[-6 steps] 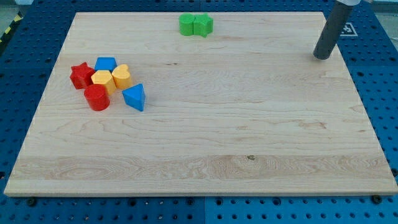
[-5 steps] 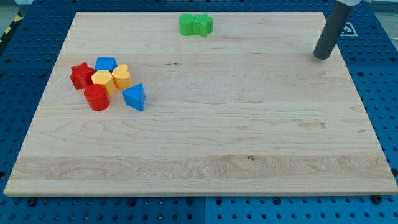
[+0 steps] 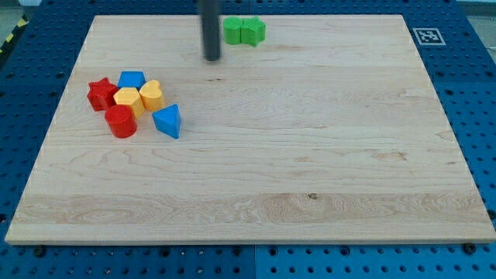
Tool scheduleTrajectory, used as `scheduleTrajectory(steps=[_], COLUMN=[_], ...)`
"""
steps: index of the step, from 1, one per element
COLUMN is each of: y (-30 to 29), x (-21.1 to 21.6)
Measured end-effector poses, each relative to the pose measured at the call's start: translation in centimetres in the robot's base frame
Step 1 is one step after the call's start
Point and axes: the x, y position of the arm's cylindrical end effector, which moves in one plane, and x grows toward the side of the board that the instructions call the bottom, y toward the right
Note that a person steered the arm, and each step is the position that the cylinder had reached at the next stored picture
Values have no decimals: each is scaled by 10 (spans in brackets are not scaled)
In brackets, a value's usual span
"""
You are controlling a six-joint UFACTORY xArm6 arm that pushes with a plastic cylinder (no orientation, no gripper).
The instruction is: Separate the group of blocks
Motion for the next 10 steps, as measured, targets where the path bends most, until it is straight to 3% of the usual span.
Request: scheduleTrajectory(steps=[2,3,6,7,9,10], y=[-163,-197,-199,-195,-101,-95], x=[7,47,110,113,127,132])
